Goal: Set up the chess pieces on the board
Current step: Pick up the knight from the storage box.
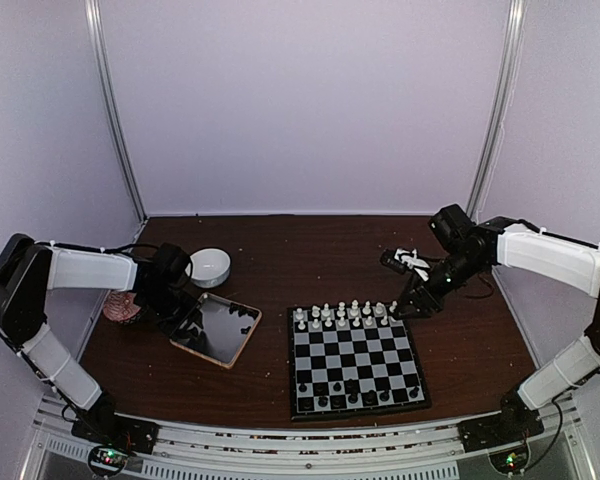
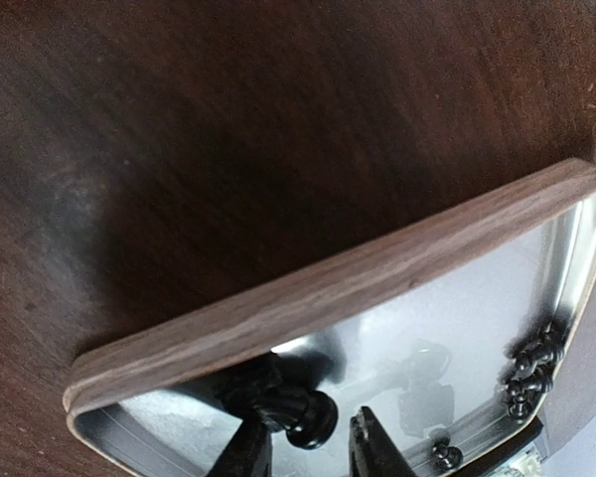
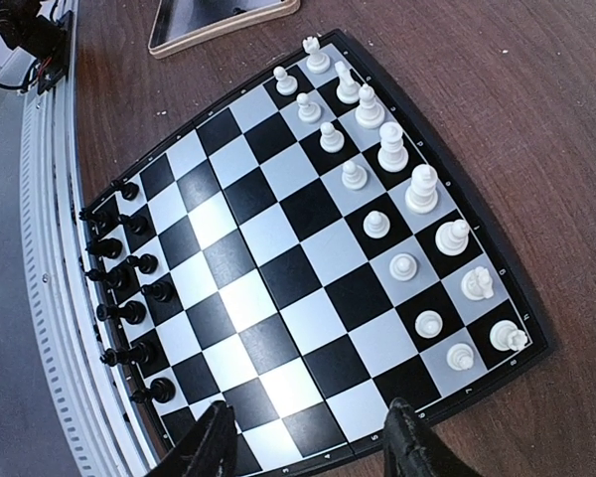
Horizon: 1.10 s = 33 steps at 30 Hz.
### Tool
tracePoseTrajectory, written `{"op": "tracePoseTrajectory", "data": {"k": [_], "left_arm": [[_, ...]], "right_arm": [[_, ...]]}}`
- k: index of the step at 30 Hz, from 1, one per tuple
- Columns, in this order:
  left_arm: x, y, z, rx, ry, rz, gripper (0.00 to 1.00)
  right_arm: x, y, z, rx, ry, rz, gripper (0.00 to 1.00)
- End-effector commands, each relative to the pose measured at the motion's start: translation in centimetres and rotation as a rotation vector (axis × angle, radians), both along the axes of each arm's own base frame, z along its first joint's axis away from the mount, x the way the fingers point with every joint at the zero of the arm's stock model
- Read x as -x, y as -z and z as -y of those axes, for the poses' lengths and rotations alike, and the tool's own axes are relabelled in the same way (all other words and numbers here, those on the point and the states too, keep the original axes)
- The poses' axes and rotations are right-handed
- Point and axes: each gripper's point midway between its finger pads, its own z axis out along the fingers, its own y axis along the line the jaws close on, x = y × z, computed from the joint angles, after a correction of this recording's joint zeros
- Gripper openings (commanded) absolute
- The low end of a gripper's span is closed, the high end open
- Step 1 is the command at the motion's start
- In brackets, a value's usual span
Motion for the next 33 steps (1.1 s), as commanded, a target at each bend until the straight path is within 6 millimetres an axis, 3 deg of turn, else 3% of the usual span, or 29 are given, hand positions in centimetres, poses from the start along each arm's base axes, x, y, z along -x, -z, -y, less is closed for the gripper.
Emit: {"op": "tracePoseTrajectory", "data": {"k": [1,12,22,33], "left_arm": [[0.9,0.8,-0.9,-0.023,-0.002,-0.076,0.27],[0.3,-1.0,-2.5,-0.116,-0.038,-0.077,0.26],[1.2,0.3,-2.2,-0.099,-0.027,-0.129,0.18],[1.6,0.5,-3.4,-0.173,-0.018,-0.166,0.23]], "right_arm": [[0.0,-0.8,-0.4,-0.02,-0.019,0.004,0.51],[0.2,-0.7,-0.4,-0.018,-0.028,-0.01,0.51],[0.4,-0.6,-0.3,-0.015,-0.034,-0.019,0.51],[0.5,-0.5,-0.3,-0.014,-0.039,-0.026,0.51]]}}
